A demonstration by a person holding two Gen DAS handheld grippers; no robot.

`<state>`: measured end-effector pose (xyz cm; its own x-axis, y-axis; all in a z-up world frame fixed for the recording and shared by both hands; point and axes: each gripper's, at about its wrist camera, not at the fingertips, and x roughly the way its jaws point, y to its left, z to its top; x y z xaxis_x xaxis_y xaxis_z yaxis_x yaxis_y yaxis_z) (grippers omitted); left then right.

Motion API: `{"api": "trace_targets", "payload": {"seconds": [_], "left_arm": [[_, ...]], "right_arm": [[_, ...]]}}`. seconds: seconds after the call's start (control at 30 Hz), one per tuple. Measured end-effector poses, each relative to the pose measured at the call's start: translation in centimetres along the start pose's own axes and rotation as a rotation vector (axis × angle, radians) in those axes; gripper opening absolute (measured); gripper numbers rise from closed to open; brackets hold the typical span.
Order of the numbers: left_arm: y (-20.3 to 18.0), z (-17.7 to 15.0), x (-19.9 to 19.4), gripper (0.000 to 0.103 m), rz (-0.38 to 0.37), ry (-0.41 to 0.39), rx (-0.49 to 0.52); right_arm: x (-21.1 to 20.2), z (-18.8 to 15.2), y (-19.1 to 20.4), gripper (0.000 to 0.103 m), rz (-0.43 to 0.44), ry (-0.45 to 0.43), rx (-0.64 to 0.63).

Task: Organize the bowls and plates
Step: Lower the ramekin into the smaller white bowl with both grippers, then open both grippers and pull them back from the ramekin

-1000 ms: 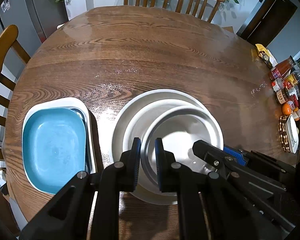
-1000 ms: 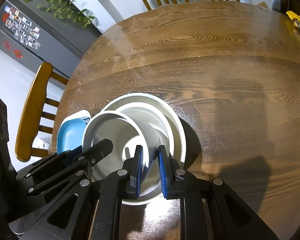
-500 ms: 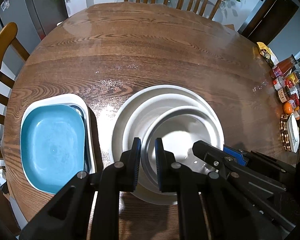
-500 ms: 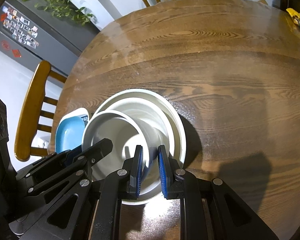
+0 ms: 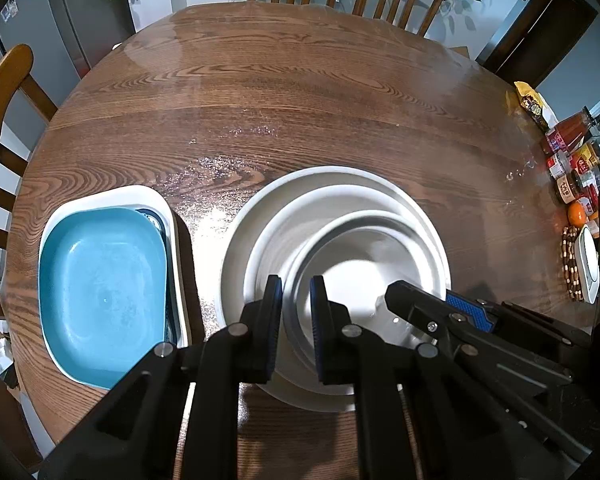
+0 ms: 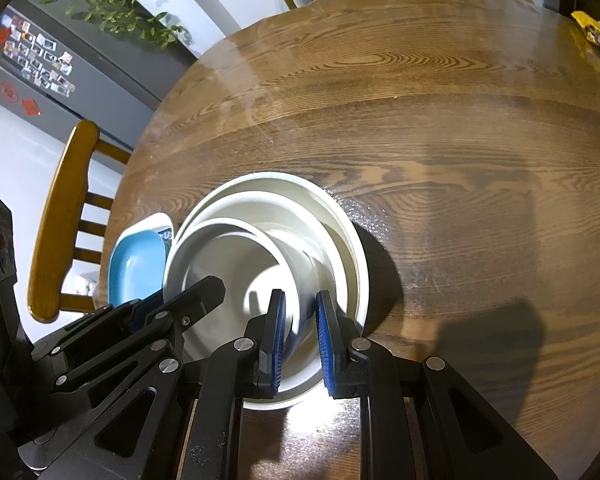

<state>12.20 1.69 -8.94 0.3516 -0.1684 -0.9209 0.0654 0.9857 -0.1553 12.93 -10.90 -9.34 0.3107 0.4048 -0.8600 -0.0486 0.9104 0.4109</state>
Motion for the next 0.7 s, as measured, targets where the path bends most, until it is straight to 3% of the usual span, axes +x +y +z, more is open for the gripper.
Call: {"api": "trace_targets", "payload": {"seconds": [0.3, 0.43, 0.5, 0.67, 0.7], "left_arm": [[0.4, 0.1, -0.5, 0.011, -0.004, -0.013, -0.011], [0.6, 0.2, -1.4, 0.017, -0.021, -0.025, -0.015], [0.6, 0.1, -1.9, 0.021, -0.027, -0.032, -0.015], [1.2, 0.2, -3.8, 0.046, -0.036, -0.073, -0.031], [1.3, 0.2, -4.1, 0.047, -0.037, -0.081, -0.035]], "right_arm": [[-0.7, -0.1, 0.5, 0.019, -0.014, -0.026, -0.018], [-1.7, -0.2, 1.0, 0.019, -0.032, -0.052, -0.042], [-2.0, -0.1, 1.0, 0.019, -0.041, -0.061, -0.052], [-3.8, -0.2, 1.2, 0.019, -0.051, -0.111, -0.083], [-4.1, -0.2, 1.2, 0.024, -0.054, -0.122, -0.087]]}}
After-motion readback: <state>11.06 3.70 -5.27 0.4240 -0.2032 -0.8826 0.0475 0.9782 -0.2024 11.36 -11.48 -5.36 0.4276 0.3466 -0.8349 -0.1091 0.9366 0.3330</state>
